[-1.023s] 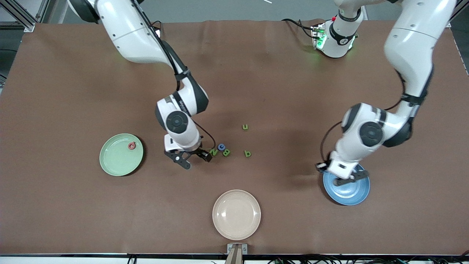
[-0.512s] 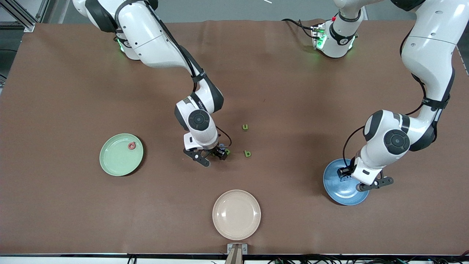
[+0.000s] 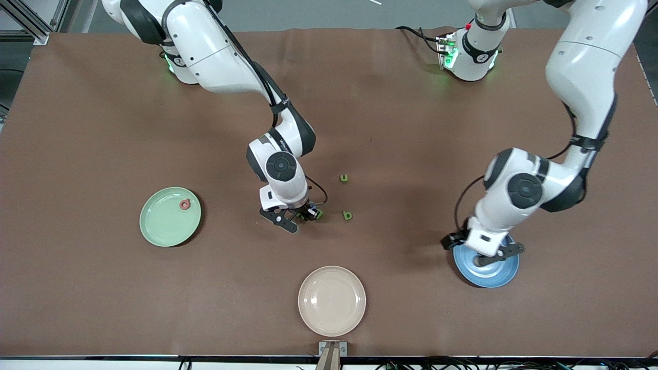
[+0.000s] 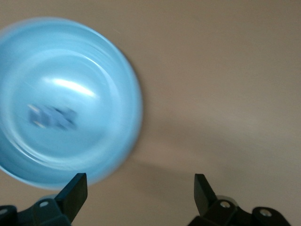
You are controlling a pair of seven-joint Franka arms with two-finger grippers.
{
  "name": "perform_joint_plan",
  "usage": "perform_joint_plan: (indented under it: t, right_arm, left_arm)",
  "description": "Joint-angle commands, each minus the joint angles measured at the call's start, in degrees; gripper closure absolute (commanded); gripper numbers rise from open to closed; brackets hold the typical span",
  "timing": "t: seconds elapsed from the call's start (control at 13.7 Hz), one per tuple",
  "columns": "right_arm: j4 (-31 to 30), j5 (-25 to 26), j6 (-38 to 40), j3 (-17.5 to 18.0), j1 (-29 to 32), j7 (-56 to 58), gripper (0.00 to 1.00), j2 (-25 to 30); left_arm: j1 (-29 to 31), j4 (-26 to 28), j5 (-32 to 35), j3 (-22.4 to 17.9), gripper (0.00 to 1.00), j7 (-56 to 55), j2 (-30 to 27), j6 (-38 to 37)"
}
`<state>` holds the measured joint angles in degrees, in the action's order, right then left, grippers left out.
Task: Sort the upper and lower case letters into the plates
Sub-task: 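Place the green N on the green plate while the left gripper grasps a letter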
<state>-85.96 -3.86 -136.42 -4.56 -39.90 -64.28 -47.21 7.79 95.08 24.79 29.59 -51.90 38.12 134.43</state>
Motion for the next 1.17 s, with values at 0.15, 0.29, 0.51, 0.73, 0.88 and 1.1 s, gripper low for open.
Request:
perform_joint_plan:
  t: [0.15,0.29,0.51,0.73,0.88,1.1]
  right_arm:
    - [-1.9,-0.2,11.0,-0.6,5.4,12.5,1.00,5.4]
    - [-8.1,-0.2,11.7,-0.7,9.9,22.0,1.00,11.8]
    - [-19.2,-0.2,11.2,-0.7,18.9,39.6,1.00,20.9]
    - [-27.7,-0.2,9.3,-0.7,27.2,55.3,1.00,26.9]
    - [-32.7,-0.2,6.3,-0.6,31.8,63.4,1.00,28.7]
    - [-37.3,-0.4,0.4,-0.5,35.8,70.1,1.00,28.2]
  left_arm:
    - [-11.7,-4.9,0.3,-0.5,0.13,-16.5,3.7,-1.4]
    - [-15.8,-8.1,0.3,-0.7,0.20,-21.7,6.9,-1.4]
    - [-21.4,-13.4,0.4,-2.1,0.30,-28.3,12.0,-1.4]
    - [-27.7,-15.5,0.3,-6.7,0.37,-29.6,13.2,-1.4]
    - [-29.8,-16.3,0.3,-8.1,0.40,-29.6,14.1,-1.4]
    - [-31.0,-17.3,0.0,-8.1,0.40,-29.9,15.5,-1.0]
